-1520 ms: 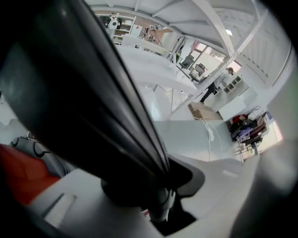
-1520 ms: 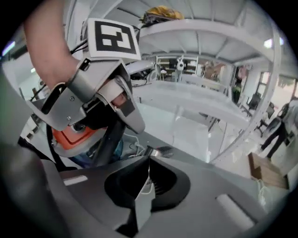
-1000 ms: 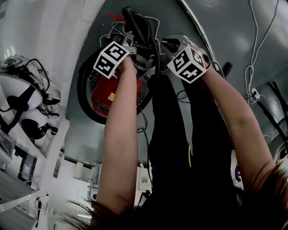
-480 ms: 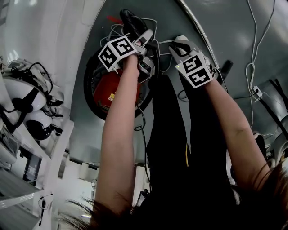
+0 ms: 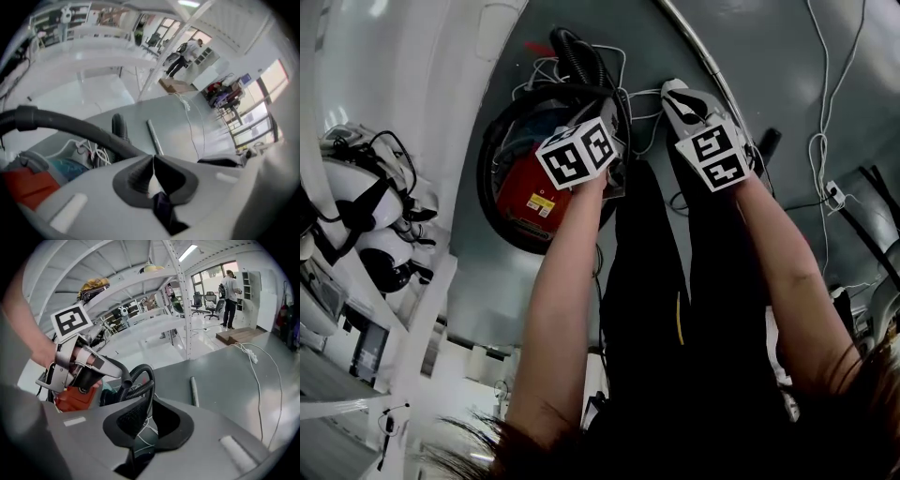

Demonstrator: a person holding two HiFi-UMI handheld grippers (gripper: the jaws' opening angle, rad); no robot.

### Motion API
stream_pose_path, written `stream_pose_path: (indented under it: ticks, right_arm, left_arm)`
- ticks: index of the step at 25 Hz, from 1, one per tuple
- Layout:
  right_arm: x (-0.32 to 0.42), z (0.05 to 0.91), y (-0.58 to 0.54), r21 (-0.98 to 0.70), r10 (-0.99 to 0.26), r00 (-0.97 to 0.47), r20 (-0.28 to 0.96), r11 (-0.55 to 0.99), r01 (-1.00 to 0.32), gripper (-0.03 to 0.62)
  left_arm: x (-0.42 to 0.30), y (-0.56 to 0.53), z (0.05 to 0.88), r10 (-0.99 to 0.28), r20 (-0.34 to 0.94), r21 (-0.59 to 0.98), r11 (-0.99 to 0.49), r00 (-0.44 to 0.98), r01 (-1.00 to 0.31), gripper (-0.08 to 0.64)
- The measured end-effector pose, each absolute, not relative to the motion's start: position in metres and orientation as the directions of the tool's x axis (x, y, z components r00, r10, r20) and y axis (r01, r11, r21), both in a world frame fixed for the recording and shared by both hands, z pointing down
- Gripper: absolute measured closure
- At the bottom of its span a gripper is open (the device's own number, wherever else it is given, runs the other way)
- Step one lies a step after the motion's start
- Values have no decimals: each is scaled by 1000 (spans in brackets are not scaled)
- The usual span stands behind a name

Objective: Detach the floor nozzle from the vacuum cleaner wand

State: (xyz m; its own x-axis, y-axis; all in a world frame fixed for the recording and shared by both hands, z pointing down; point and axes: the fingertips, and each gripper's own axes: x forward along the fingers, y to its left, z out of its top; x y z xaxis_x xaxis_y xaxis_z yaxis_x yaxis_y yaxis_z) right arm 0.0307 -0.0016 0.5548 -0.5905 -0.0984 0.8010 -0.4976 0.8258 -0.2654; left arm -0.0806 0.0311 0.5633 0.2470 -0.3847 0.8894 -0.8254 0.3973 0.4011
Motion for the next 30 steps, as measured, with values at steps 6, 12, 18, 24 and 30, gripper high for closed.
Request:
stream_pose_path:
  ticks: [6,12,18,24,30]
  right_arm:
    - [27,538,-5,-239,-167,-591,789,803,-546,595]
    - [12,511,-7,-205,-243,-601,761,789,-579,595]
    - [0,474,4,-192,-352,-599,719,729,-658,595]
    - [15,432,28,-163,-463,-569,679,661,-732,595]
    - [36,433,43,-185,-467,-550,692,622,-760,597]
  left_arm:
    - [-80,11,518,-576,800,297,141,166,-944,551]
    - [-76,15,489,-623,760,288,72,182,-955,551]
    - [-76,38,459,-623,752,280,5,216,-960,551]
    - [-73,77,440,-619,750,264,-41,232,-964,551]
    - [-66,91,443,-622,761,261,32,185,-965,551]
